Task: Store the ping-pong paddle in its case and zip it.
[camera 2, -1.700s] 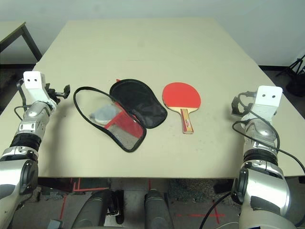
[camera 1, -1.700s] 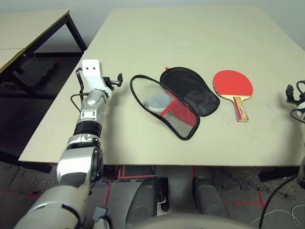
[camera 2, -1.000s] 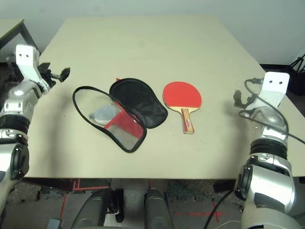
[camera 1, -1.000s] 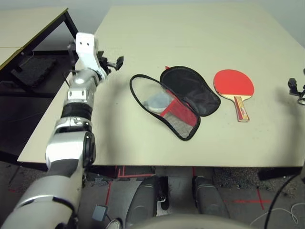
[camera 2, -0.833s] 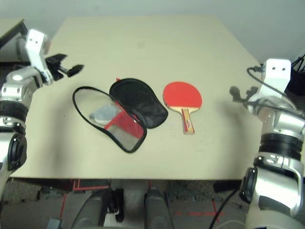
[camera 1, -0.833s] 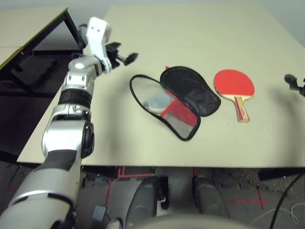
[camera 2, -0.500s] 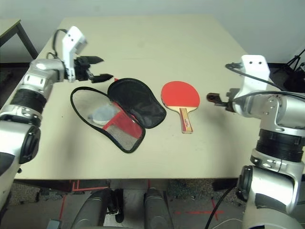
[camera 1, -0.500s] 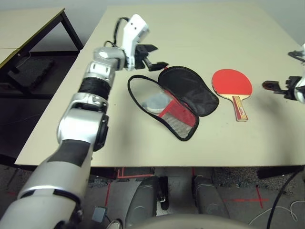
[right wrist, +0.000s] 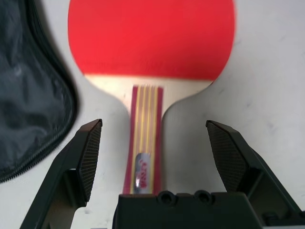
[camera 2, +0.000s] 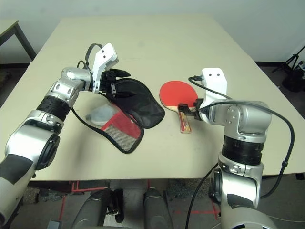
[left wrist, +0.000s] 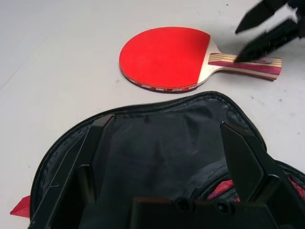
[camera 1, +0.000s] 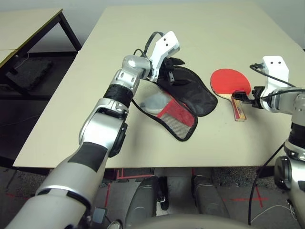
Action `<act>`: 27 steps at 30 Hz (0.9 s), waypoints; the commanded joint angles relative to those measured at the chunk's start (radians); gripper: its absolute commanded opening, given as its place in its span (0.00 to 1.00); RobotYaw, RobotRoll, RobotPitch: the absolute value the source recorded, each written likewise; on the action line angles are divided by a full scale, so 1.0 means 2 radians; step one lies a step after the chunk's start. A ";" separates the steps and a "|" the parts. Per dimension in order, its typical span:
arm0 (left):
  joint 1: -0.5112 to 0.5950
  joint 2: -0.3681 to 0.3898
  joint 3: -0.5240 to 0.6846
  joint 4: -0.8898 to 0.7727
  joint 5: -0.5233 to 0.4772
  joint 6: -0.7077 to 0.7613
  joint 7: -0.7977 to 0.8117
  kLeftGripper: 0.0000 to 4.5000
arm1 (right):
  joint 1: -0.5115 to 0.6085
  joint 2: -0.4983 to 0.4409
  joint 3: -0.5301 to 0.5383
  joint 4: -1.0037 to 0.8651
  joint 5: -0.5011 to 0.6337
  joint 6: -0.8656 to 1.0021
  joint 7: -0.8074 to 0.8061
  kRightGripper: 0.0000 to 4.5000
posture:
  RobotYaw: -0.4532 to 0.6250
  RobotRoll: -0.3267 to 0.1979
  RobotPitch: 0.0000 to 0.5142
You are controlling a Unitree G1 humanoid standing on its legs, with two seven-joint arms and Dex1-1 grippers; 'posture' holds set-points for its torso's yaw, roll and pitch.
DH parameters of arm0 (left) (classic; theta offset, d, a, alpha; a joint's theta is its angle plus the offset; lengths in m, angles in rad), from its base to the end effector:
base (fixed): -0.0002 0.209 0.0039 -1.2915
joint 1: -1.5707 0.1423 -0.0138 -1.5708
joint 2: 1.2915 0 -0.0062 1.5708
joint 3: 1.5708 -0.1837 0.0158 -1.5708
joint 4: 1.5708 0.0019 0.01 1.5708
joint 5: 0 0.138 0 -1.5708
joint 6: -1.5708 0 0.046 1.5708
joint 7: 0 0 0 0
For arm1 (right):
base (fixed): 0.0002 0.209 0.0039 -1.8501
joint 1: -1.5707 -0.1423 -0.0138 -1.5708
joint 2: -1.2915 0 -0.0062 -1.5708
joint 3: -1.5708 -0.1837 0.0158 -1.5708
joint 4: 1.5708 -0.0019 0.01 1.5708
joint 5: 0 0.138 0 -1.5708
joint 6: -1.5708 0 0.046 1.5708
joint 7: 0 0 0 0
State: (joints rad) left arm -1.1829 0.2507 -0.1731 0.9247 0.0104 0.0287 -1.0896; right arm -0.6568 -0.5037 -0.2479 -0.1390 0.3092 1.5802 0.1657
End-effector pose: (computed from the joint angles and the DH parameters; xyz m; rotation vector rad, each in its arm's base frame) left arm 0.3725 0.1227 0.2180 0.5072 0.0383 -1.2071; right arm 0.2623 -0.2361 0.1965 0.0072 0.7102 0.0302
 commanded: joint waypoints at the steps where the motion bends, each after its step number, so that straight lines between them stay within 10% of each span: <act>1: 0.010 -0.002 -0.007 -0.012 0.005 0.007 -0.003 1.00 | 0.015 0.004 0.021 0.006 -0.008 -0.009 0.001 1.00 | 0.29 0.62 0.21; 8: 0.014 -0.003 -0.005 -0.022 0.004 0.014 0.003 1.00 | 0.012 0.004 0.076 0.056 -0.028 -0.073 0.006 0.92 | 0.30 0.62 0.22; 18: 0.017 0.000 0.000 -0.033 0.000 0.023 0.013 1.00 | 0.012 0.001 0.077 0.093 -0.067 -0.121 -0.014 0.27 | 0.31 0.62 0.22; 27: 0.014 0.012 0.009 -0.053 -0.008 0.042 0.021 1.00 | -0.042 0.002 0.063 0.131 -0.077 -0.195 -0.017 0.25 | 0.32 0.62 0.21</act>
State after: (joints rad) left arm -1.1569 0.2683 -0.1657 0.8385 0.0028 0.0967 -1.0517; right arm -0.7051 -0.4897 -0.1041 0.1295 0.1598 1.2442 0.1272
